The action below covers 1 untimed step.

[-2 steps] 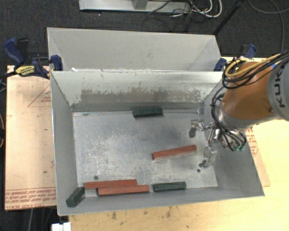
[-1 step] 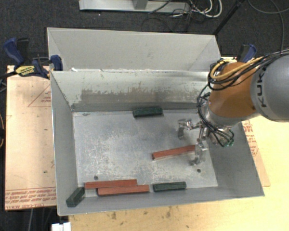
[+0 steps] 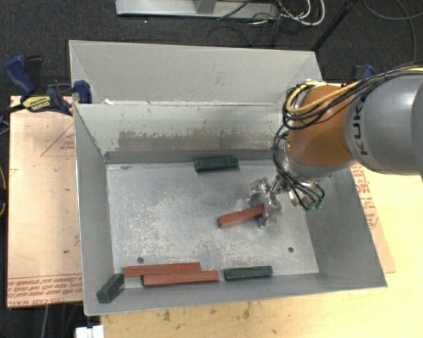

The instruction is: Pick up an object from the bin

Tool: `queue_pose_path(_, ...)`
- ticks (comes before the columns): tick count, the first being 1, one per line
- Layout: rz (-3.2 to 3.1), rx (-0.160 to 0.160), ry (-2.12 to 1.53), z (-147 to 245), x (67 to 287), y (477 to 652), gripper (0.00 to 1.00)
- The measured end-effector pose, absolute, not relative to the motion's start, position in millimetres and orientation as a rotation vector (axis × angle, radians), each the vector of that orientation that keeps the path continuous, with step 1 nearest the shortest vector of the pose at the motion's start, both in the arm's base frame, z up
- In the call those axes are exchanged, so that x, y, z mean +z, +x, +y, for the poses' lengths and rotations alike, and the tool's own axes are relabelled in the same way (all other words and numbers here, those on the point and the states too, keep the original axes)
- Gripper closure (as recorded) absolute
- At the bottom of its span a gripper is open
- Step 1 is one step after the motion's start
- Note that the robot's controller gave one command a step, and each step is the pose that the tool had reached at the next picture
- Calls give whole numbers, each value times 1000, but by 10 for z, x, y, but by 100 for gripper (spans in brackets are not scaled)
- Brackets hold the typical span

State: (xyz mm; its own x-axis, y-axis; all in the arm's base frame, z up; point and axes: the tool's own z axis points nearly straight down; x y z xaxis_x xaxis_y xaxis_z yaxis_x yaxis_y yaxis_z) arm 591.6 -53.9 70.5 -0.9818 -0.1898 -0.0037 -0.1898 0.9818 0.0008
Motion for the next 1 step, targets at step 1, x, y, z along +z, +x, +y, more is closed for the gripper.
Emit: queue_pose_path(1, 3124, 2, -299, -538, 705, 5916, 100)
